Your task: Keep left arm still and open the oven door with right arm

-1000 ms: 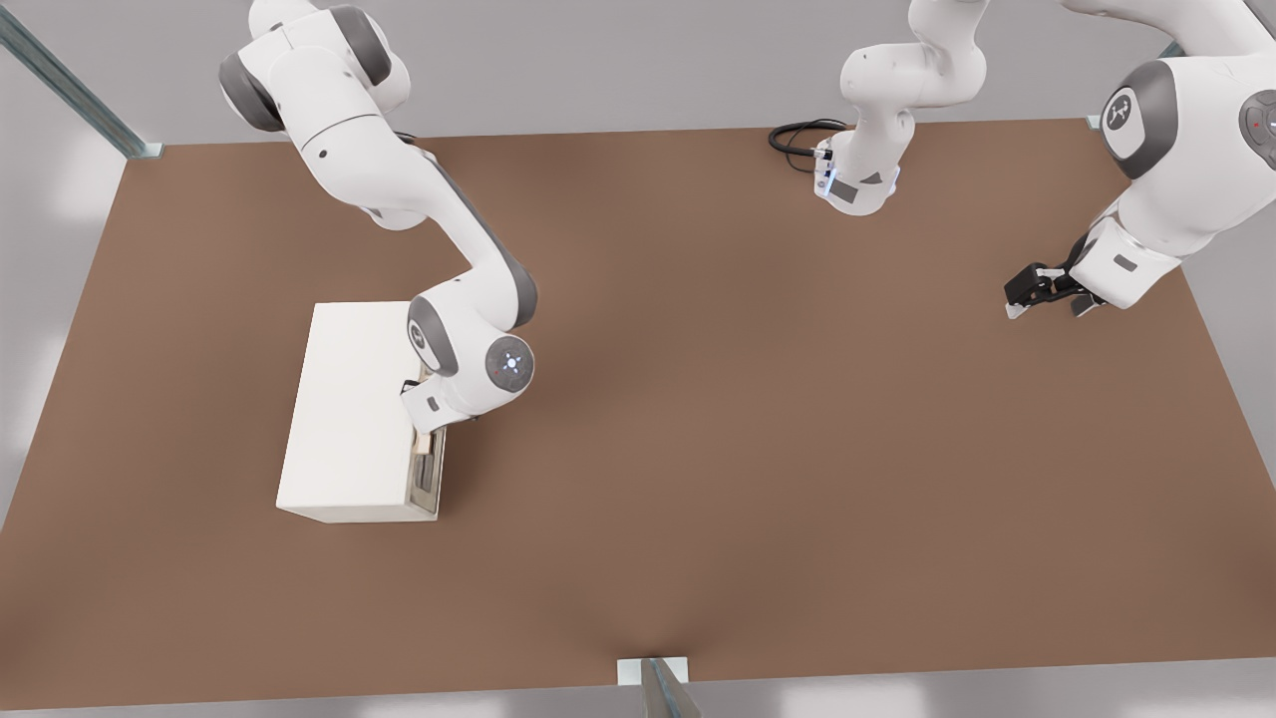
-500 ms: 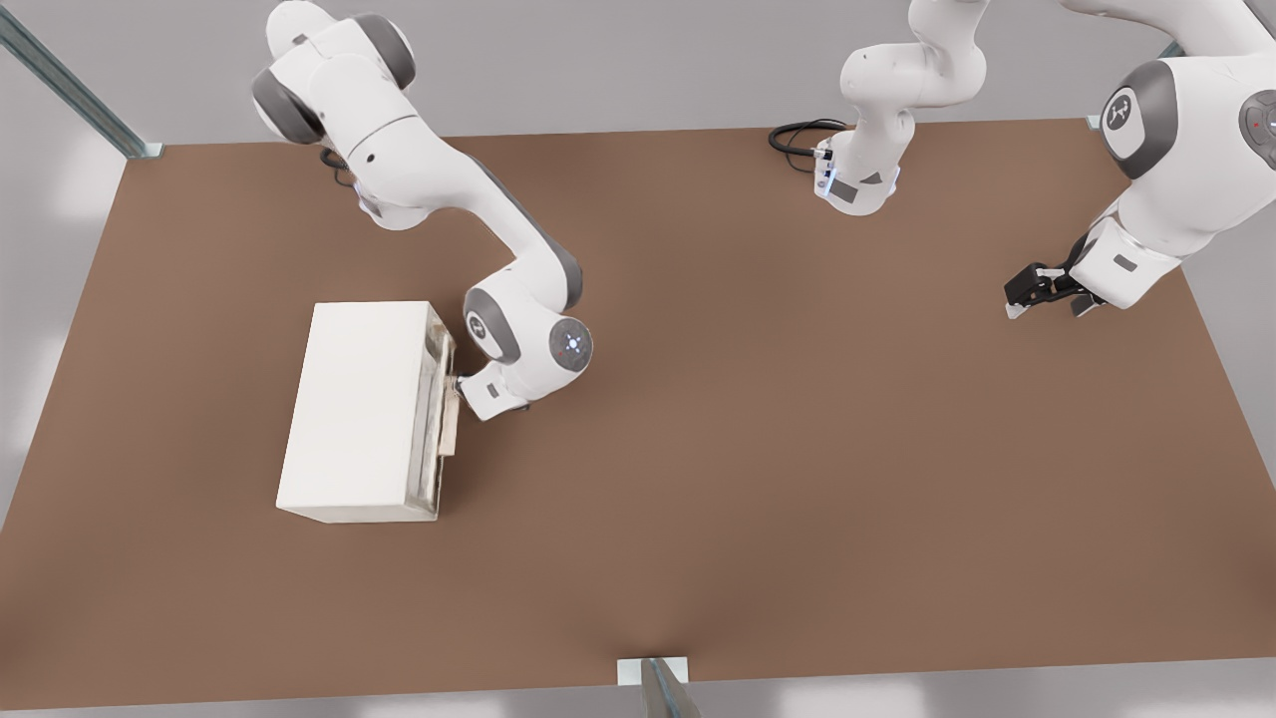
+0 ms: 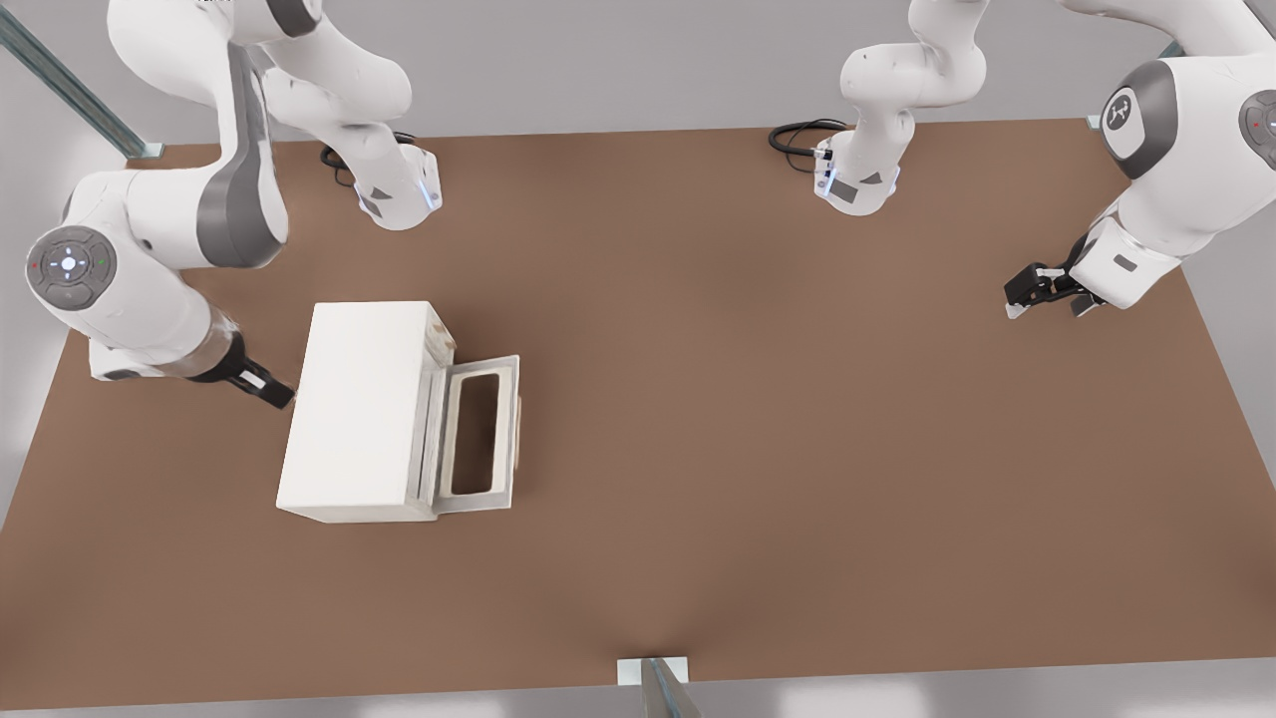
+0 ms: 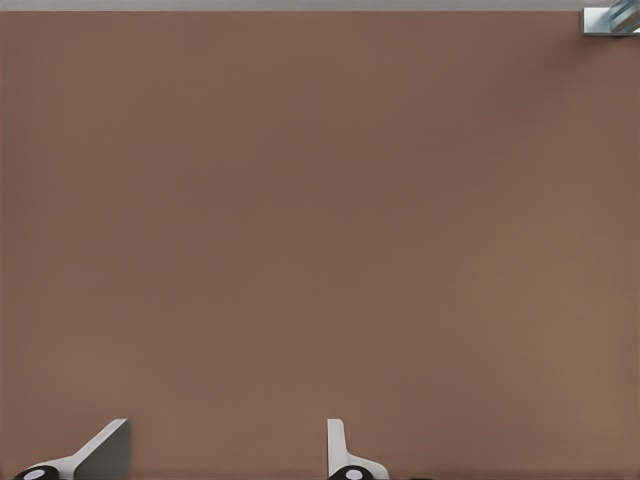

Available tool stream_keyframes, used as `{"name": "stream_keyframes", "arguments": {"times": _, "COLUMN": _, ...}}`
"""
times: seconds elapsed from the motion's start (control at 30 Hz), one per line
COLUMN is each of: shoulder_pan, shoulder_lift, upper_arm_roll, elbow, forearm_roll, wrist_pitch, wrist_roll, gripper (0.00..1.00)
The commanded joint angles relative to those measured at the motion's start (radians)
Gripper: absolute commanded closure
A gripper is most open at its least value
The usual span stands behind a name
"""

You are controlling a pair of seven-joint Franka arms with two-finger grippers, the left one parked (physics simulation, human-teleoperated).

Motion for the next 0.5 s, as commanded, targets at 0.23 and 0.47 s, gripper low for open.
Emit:
{"name": "stream_keyframes", "arguments": {"times": 0.23, "shoulder_pan": 0.019, "shoulder_lift": 0.027, "upper_arm_roll": -0.009, "elbow": 0.036, "forearm_roll": 0.027, "wrist_pitch": 0.055, "wrist_roll": -0.655, "gripper": 0.00}}
{"name": "stream_keyframes", "arguments": {"times": 0.47, "shoulder_pan": 0.014, "shoulder_lift": 0.048, "upper_arm_roll": -0.011, "elbow": 0.036, "forearm_roll": 0.026, "wrist_pitch": 0.058, "wrist_roll": -0.658, "gripper": 0.00}}
